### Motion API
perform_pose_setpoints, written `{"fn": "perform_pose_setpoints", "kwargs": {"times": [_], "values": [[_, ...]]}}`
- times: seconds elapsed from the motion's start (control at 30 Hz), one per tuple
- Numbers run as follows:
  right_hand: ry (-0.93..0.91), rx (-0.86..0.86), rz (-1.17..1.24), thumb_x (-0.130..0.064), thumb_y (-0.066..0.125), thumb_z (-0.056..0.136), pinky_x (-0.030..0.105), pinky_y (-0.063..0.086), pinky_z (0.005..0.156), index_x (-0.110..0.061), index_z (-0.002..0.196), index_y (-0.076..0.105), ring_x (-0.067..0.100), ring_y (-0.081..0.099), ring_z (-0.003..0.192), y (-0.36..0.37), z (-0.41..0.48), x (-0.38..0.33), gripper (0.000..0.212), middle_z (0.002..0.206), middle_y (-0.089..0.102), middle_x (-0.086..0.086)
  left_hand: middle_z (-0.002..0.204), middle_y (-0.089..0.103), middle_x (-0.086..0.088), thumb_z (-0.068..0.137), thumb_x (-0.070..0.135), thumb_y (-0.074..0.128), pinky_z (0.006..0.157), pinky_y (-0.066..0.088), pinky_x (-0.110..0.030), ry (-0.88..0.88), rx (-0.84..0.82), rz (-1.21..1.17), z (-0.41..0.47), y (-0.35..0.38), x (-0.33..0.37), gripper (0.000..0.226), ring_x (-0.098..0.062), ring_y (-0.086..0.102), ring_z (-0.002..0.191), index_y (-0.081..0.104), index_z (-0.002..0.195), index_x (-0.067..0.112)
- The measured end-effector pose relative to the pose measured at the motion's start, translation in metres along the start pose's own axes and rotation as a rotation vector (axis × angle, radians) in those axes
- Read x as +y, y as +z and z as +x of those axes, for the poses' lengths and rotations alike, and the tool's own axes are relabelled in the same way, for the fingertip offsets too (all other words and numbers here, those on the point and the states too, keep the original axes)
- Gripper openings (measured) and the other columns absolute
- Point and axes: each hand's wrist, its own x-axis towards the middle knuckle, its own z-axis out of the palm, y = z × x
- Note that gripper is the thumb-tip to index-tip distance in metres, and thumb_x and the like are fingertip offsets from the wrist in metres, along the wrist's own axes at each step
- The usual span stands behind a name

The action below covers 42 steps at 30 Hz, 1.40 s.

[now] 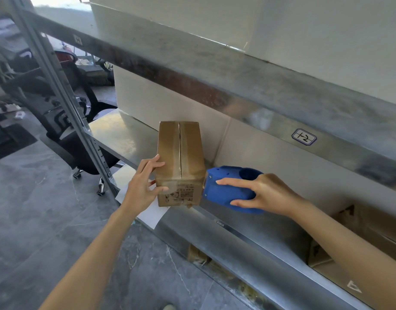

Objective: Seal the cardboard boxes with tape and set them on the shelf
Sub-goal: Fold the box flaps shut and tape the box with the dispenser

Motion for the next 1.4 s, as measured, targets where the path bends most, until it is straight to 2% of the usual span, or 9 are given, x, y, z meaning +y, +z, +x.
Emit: {"fn": "perform_pose_setpoints", "kwargs": {"times": [0.17,0.3,0.5,0.73,1.0,1.1,1.23,1.3,1.4], "values": [[0.061,0.016,0.007,-0.057,0.057,0.087,0.014,0.032,0.049,-0.067,0.138,0.03,0.013,0.031,0.043,-0.004,-0.012,0.012,0.059,0.05,0.036,-0.003,0.135,0.035,0.032,0.075,0.017,0.084,0.091,0.046,-0.015,-0.002,-0.003,0.014,0.0,0.003,0.001,0.069,0.003,0.046,0.125,0.05,0.134,0.027],[0.154,0.008,0.014,-0.061,0.054,0.085,0.019,0.036,0.054,-0.077,0.132,0.021,0.009,0.042,0.045,-0.012,-0.034,0.03,0.059,0.053,0.046,-0.005,0.134,0.035,0.033,0.076,0.015,0.084,0.091,0.047,-0.015,0.005,0.002,0.023,-0.001,0.002,0.0,0.069,0.004,0.046,0.124,0.049,0.135,0.026],[0.219,-0.014,-0.092,-0.056,0.055,0.088,0.021,0.036,0.05,-0.063,0.14,0.029,0.005,0.034,0.042,-0.018,-0.033,0.025,0.058,0.045,0.028,-0.011,0.137,0.032,0.035,0.076,0.013,0.084,0.088,0.047,-0.011,0.004,-0.005,0.007,-0.001,0.002,0.003,0.068,0.001,0.046,0.124,0.048,0.127,0.039],[0.235,-0.053,-0.095,-0.057,0.055,0.092,0.024,0.045,0.062,-0.062,0.141,0.026,0.009,0.046,0.054,0.004,-0.025,0.022,0.057,0.067,0.057,-0.01,0.149,0.031,0.02,0.077,0.006,0.083,0.086,0.046,-0.004,0.006,0.008,-0.037,-0.003,0.004,0.003,0.075,0.014,0.037,0.128,0.045,0.137,0.029],[0.3,-0.065,-0.086,-0.058,0.05,0.094,0.026,0.046,0.062,-0.06,0.145,0.02,0.01,0.045,0.055,0.018,-0.005,0.017,0.059,0.065,0.054,-0.007,0.154,0.026,0.029,0.075,0.007,0.084,0.088,0.047,-0.005,-0.03,0.002,-0.073,-0.003,0.004,0.001,0.077,-0.007,0.041,0.135,0.046,0.139,0.03],[0.302,-0.078,-0.097,-0.058,0.05,0.094,0.028,0.05,0.062,-0.059,0.146,0.019,0.012,0.053,0.058,0.026,0.003,0.016,0.06,0.067,0.061,-0.003,0.151,0.028,0.035,0.074,0.007,0.084,0.09,0.047,-0.008,-0.043,0.001,-0.094,-0.003,0.003,0.003,0.078,0.001,0.041,0.132,0.048,0.137,0.033],[0.285,-0.056,-0.105,-0.056,0.052,0.095,0.031,0.05,0.059,-0.058,0.146,0.016,0.014,0.049,0.054,0.033,0.018,0.005,0.062,0.054,0.045,-0.006,0.147,0.026,0.043,0.075,0.006,0.084,0.088,0.046,-0.005,-0.048,-0.008,-0.085,-0.003,0.002,0.006,0.079,0.024,0.036,0.124,0.045,0.133,0.042],[0.266,-0.005,-0.131,-0.052,0.057,0.094,0.031,0.044,0.047,-0.055,0.146,0.016,0.014,0.041,0.045,0.039,0.027,-0.002,0.067,0.048,0.038,-0.006,0.147,0.027,0.042,0.075,0.005,0.084,0.087,0.046,-0.004,-0.044,-0.004,-0.073,-0.003,0.002,0.006,0.078,0.024,0.036,0.123,0.046,0.133,0.041],[0.182,0.056,-0.198,-0.041,0.076,0.081,0.019,0.016,0.035,-0.039,0.147,0.038,0.013,0.021,0.033,0.051,0.037,-0.007,0.076,0.038,0.031,-0.002,0.15,0.028,0.036,0.075,0.005,0.084,0.09,0.048,-0.008,-0.044,-0.003,-0.068,-0.003,0.001,0.005,0.077,0.02,0.037,0.126,0.047,0.135,0.036]]}}
